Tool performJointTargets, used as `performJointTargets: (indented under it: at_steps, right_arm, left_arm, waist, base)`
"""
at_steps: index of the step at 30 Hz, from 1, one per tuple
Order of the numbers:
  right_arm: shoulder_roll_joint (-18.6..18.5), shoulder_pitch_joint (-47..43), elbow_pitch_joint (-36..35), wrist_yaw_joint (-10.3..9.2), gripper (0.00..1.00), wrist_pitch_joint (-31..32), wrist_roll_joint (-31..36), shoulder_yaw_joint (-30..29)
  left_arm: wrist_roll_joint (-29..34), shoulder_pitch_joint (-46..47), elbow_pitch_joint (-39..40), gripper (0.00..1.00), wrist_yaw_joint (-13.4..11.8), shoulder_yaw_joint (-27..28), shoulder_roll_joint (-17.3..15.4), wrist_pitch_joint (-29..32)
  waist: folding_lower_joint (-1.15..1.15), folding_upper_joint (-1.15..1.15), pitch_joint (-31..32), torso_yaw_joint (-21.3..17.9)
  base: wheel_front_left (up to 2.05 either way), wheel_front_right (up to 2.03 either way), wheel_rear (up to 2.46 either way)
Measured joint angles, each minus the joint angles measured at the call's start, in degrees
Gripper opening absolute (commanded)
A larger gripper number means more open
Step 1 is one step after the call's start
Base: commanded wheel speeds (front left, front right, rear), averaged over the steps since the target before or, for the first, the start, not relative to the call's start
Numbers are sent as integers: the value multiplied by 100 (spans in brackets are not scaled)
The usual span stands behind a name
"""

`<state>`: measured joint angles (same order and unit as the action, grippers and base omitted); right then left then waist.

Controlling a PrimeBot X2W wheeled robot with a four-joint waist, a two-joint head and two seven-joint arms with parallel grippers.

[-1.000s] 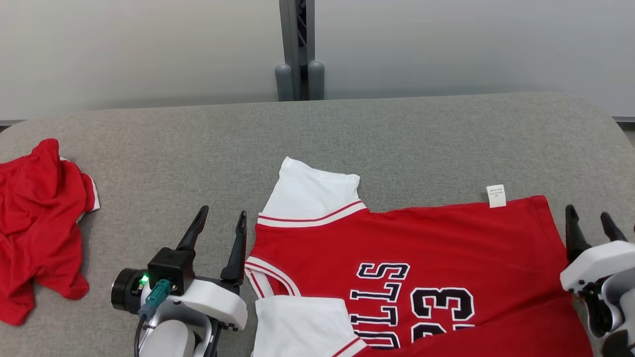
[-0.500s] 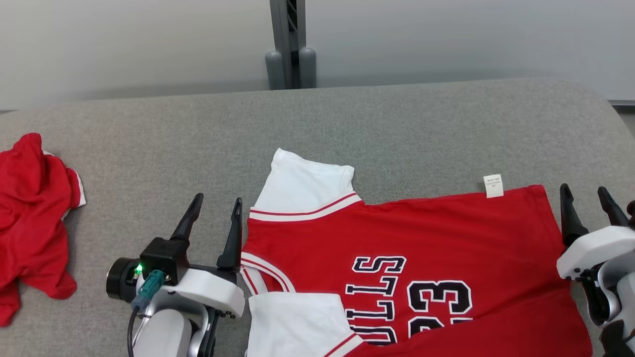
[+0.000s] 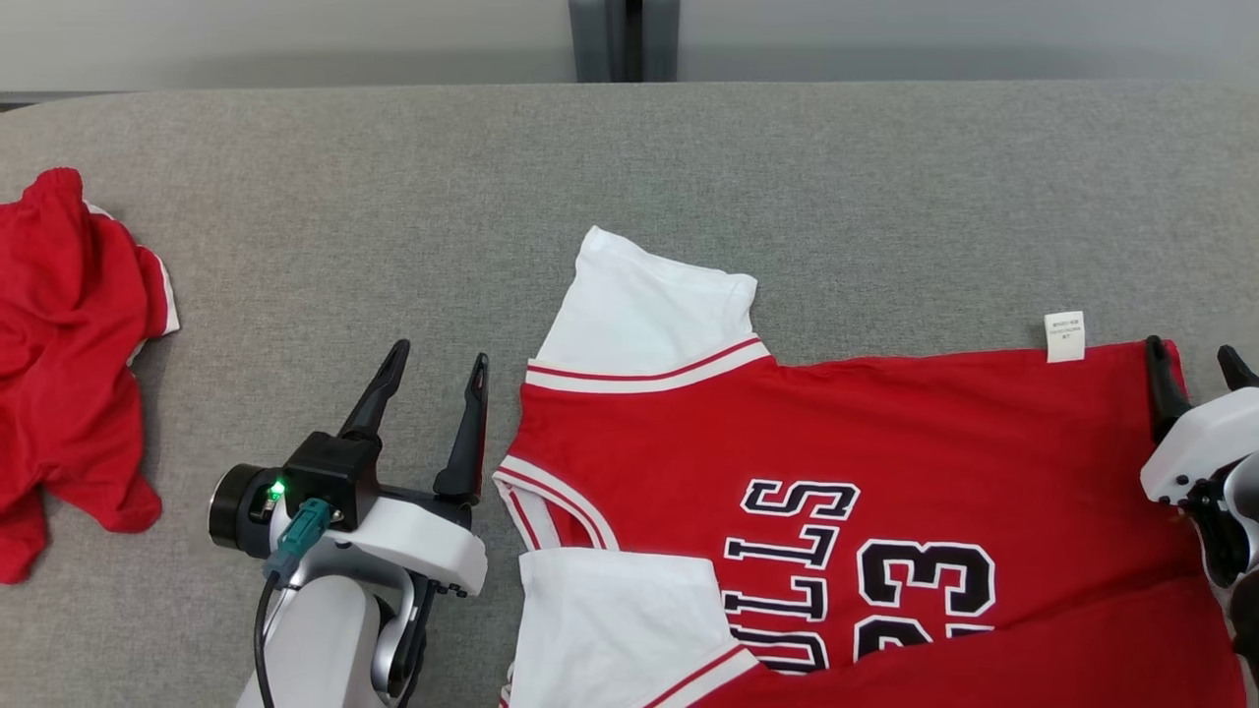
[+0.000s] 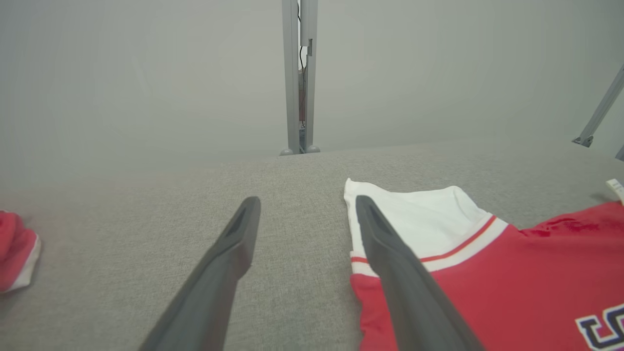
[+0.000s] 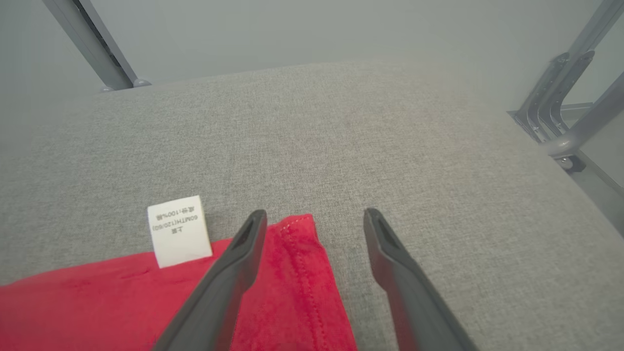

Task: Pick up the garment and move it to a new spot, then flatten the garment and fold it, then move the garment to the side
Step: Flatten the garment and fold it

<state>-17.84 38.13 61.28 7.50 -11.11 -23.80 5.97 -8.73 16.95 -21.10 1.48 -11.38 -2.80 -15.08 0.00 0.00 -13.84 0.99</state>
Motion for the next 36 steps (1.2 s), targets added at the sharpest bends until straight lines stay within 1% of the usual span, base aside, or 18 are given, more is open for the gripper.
performJointTargets:
  at_steps: [6,19,20,21,22,23,31,36]
  right_arm:
    - [-67,209,431,0,100,-35,-270,229]
    - [-116,561,803,0,100,-157,-620,571]
    - [-114,592,813,0,78,-165,-664,582]
    - [-112,619,816,0,32,-170,-705,600]
    - [-105,631,822,0,9,-174,-731,627]
    - [-98,634,823,0,0,-186,-755,667]
    - [-69,656,634,0,0,-332,-945,794]
    - [-7,663,348,0,0,-364,-1000,845]
  left_arm:
    - [52,7,4,100,5,10,0,0]
    - [164,233,37,100,52,68,0,0]
    - [168,233,34,100,55,73,1,0]
    - [170,233,33,100,56,76,1,0]
    - [178,233,33,100,56,81,0,0]
    - [182,233,30,100,57,90,-1,0]
    - [311,419,-10,100,105,171,1,0]
    - [358,829,-109,100,218,203,-9,0]
  waist:
    - [0,0,-139,110]
    - [0,0,-434,159]
    - [0,0,-449,162]
    - [0,0,-462,165]
    - [0,0,-472,167]
    - [0,0,-480,168]
    - [0,0,-542,87]
    - [0,0,-648,-52]
  base:
    - [0,0,0]
    - [0,0,0]
    - [0,0,0]
    - [0,0,0]
    - [0,0,0]
    - [0,0,0]
    - [0,0,0]
    - [0,0,0]
